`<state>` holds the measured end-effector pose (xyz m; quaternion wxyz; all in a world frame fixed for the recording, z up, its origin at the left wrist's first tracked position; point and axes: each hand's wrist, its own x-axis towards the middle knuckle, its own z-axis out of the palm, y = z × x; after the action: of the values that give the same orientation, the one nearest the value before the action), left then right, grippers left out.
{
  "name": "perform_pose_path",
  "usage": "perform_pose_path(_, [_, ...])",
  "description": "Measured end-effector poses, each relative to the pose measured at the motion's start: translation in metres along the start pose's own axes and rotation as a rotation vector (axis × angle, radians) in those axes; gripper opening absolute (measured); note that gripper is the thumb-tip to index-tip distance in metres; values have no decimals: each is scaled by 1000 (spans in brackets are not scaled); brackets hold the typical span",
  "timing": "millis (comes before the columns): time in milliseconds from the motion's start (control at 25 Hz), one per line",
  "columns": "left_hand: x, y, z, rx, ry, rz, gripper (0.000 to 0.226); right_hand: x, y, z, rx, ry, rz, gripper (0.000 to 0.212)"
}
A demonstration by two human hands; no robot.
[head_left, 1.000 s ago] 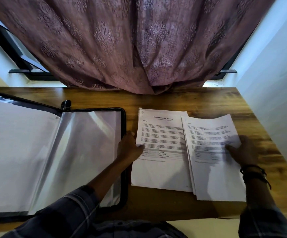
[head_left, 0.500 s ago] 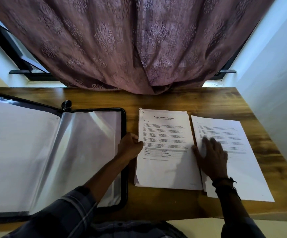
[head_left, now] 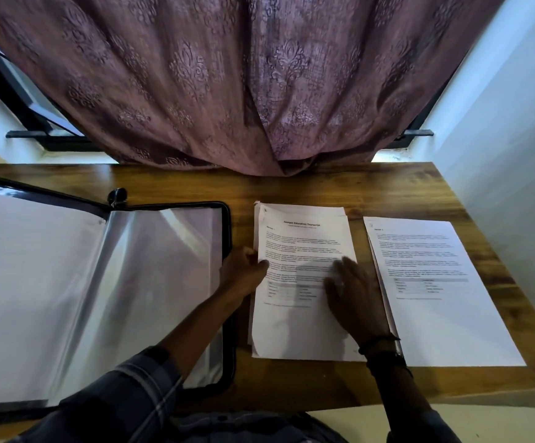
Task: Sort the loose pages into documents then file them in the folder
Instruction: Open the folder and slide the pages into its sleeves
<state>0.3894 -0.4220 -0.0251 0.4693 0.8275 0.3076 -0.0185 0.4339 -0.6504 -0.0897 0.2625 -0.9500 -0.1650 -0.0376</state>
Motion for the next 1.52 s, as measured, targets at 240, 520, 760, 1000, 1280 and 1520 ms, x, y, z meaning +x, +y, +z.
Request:
perform_pose_path(240, [-13, 6, 4, -329, -86, 127, 13, -6, -10, -5, 158, -51, 50, 67])
perform_pose_path(520, [-32, 27, -63, -811, -157, 414, 23, 11, -52, -66, 982, -163, 64, 45])
perform_pose_path(760, [-26, -8, -78, -636, -164, 381, 29, 10, -90, -35, 1000, -135, 157, 42])
perform_pose_path(1000, [-24, -18, -99, -627, -86, 396, 29, 16, -120, -32, 983, -177, 122, 33])
perform_pose_path(1280, [-12, -31, -165, -697, -208, 190, 23, 44, -169, -44, 1262, -571, 180, 45])
perform_pose_path(1520, [20, -65, -224, -628, -21, 267, 31, 74, -236, -19, 1092, -545, -65, 52])
